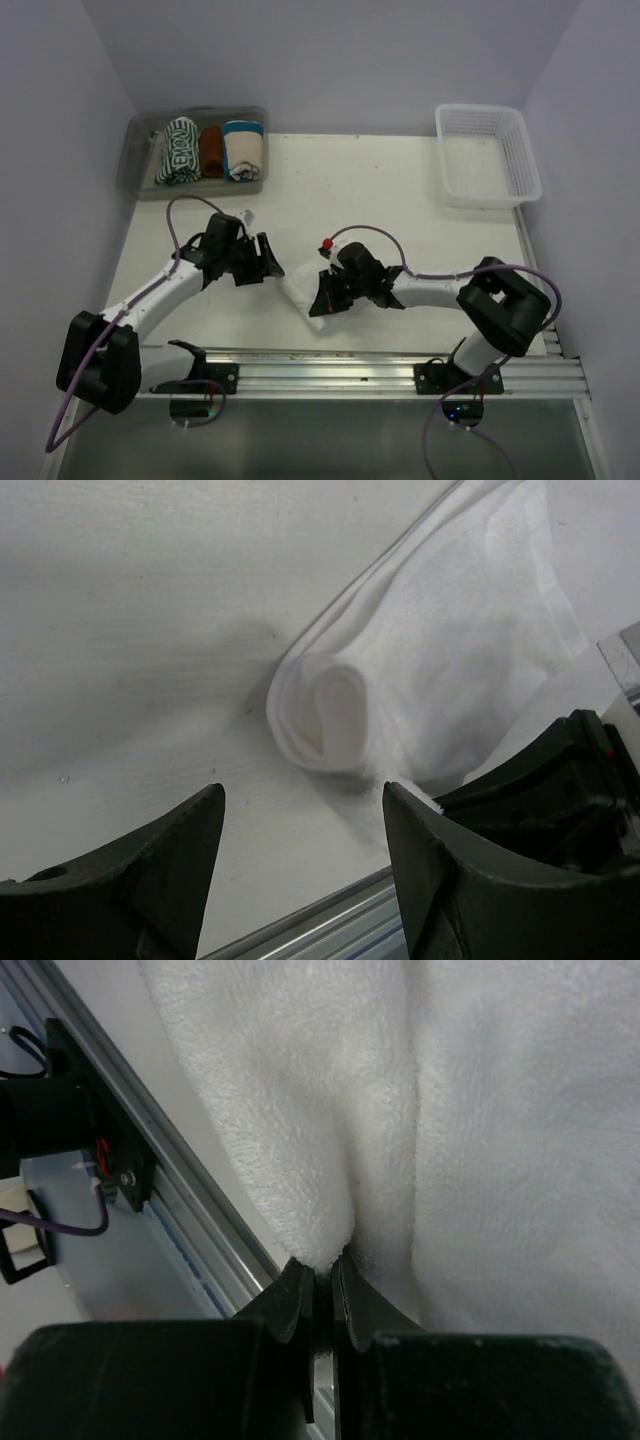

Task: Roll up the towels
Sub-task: Roll the towel

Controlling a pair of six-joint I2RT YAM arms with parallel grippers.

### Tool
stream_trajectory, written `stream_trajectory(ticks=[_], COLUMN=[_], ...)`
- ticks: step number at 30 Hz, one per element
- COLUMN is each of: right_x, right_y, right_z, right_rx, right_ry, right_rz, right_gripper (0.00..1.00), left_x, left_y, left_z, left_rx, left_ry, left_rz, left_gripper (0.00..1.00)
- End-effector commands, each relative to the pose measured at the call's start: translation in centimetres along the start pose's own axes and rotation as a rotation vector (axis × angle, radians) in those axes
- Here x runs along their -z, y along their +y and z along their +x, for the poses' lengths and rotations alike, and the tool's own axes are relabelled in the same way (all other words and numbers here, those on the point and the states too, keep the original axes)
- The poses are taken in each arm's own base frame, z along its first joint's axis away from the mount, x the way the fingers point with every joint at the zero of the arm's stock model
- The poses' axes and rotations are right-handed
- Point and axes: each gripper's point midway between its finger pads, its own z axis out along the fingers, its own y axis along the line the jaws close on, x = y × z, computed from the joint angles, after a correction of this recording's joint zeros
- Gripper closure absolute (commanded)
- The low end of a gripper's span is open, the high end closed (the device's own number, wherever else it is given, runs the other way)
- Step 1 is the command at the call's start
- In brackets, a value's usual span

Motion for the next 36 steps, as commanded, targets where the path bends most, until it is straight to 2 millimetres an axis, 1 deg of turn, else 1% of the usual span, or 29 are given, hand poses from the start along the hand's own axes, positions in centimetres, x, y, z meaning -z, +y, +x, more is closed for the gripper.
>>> stream_trajectory(ticks=[1,5,6,9,12,16,19,21,22,24,29,31,32,33,34,35,36], right_x=[0.0,0.1,0.0,-0.1,-0.1,-0.2,-0.2,-0.2,-0.1,-0.1,0.2,0.3,0.6,0.7,0.9,1.3,1.5], right_y=[1.7,1.2,0.9,0.9,0.9,0.8,0.6,0.4,0.3,0.1,-0.7,-1.0,-1.0,-1.4,-1.6,-1.7,-2.2], right_z=[-0.5,-0.5,-0.3,-0.2,-0.4,-0.3,-0.2,0.0,-0.1,0.3,0.7,0.8,0.8,0.6,0.5,0.6,0.1], right_rx=[-0.082,-0.12,-0.127,-0.14,-0.138,-0.136,-0.134,-0.135,-0.132,-0.134,-0.132,-0.119,-0.116,-0.11,-0.093,-0.087,-0.072], right_ry=[0.009,0.011,0.015,0.013,0.01,0.018,0.026,0.03,0.026,0.034,0.036,0.033,0.03,0.017,0.012,0.015,-0.012], right_rz=[-0.137,-0.157,-0.152,-0.158,-0.161,-0.158,-0.148,-0.139,-0.137,-0.129,-0.092,-0.074,-0.064,-0.039,-0.024,-0.005,0.038], right_gripper=[1.0,1.0,1.0,1.0,1.0,1.0,1.0,1.0,1.0,1.0,1.0,0.96,0.93,0.86,0.85,0.8,0.78], left_x=[0.5,0.2,0.0,-0.3,-0.8,-1.3,-1.5,-1.8,-2.3,-2.7,-4.3,-5.1,-5.4,-5.6,-6.2,-6.4,-6.6], left_y=[0.6,0.2,-0.2,-0.2,0.0,-0.4,-1.3,-1.6,-1.5,-2.0,-2.9,-2.8,-2.4,-2.3,-1.8,-1.6,-1.4], left_z=[0.5,1.2,1.1,1.0,1.2,0.9,0.0,-0.2,-0.2,-0.5,-0.2,0.0,0.2,0.3,0.5,0.7,0.9], left_rx=[-0.046,-0.029,-0.019,0.001,0.001,-0.003,-0.015,-0.026,-0.023,-0.036,-0.059,-0.063,-0.059,-0.058,-0.051,-0.05,-0.049], left_ry=[-0.021,-0.017,-0.027,-0.058,-0.043,-0.036,-0.046,-0.044,-0.031,-0.024,0.017,0.039,0.05,0.06,0.079,0.089,0.099], left_rz=[0.005,0.059,0.075,0.098,0.093,0.1,0.109,0.109,0.102,0.109,0.103,0.079,0.06,0.054,0.038,0.03,0.023], left_gripper=[0.31,0.31,0.33,0.38,0.44,0.44,0.44,0.44,0.44,0.44,0.44,0.44,0.44,0.45,0.45,0.46,0.46])
